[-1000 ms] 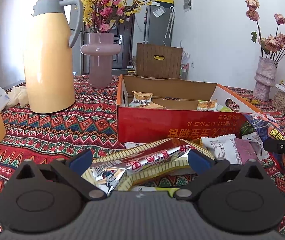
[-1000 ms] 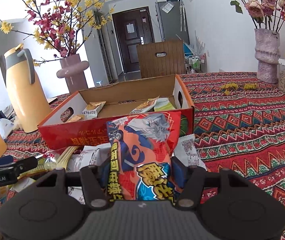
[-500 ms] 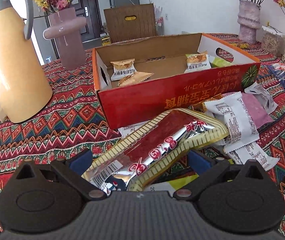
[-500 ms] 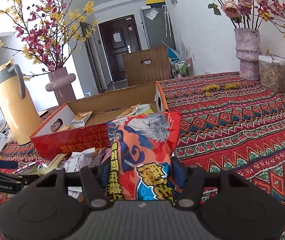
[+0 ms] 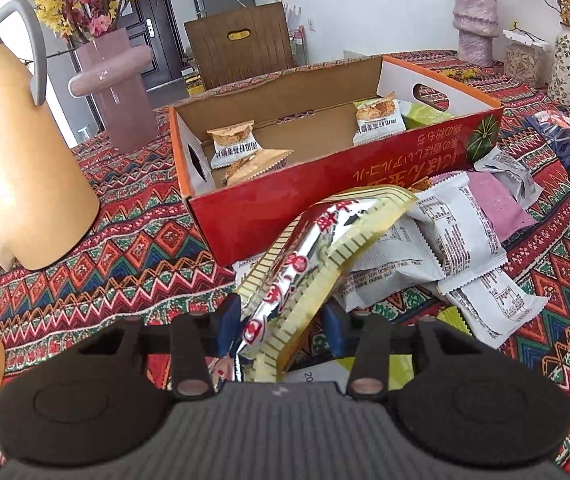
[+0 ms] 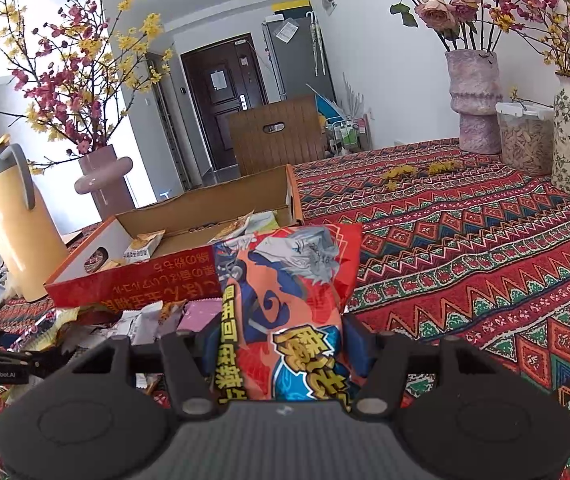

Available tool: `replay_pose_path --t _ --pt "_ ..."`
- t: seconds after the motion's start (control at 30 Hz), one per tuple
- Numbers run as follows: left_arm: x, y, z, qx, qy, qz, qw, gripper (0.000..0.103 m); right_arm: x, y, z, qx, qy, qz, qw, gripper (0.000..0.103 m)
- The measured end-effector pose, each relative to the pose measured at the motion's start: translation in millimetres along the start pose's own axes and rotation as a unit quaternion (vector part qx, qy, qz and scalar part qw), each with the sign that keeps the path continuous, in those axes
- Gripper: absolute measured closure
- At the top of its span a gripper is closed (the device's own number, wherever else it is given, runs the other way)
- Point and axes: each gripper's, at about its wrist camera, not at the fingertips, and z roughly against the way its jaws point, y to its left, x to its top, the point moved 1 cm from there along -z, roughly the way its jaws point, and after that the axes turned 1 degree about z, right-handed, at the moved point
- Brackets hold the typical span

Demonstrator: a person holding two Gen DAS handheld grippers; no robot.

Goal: Organize snacks
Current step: 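Grasp the orange-blue spicy snack bag with the right tool while the left tool grasps the wafer bar, then carry both snacks over the box and open both tools to drop them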

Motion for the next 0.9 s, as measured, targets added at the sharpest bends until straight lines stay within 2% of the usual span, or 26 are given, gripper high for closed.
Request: replay_pose_path --t 0.17,0.3,0.73,0.9 --pt "-1 -3 6 0.017 -0.009 -0.018 0.9996 0.067 0 1 1 0.004 0.001 0.001 1.000 0.044" --pt "-1 -6 14 0.027 -0.020 -0.021 0.9992 0.075 0 2 3 0.007 -0.001 0.002 1.000 0.044" --pt "5 -11 59 0.046 -0.082 -0.006 0.9955 0.078 0 5 8 0.018 -0.004 0.007 1.000 0.044" --pt "13 -14 76 0.036 -0.109 0.013 0.9933 0.078 4 12 11 0.021 -0.013 0.017 1.000 0.044"
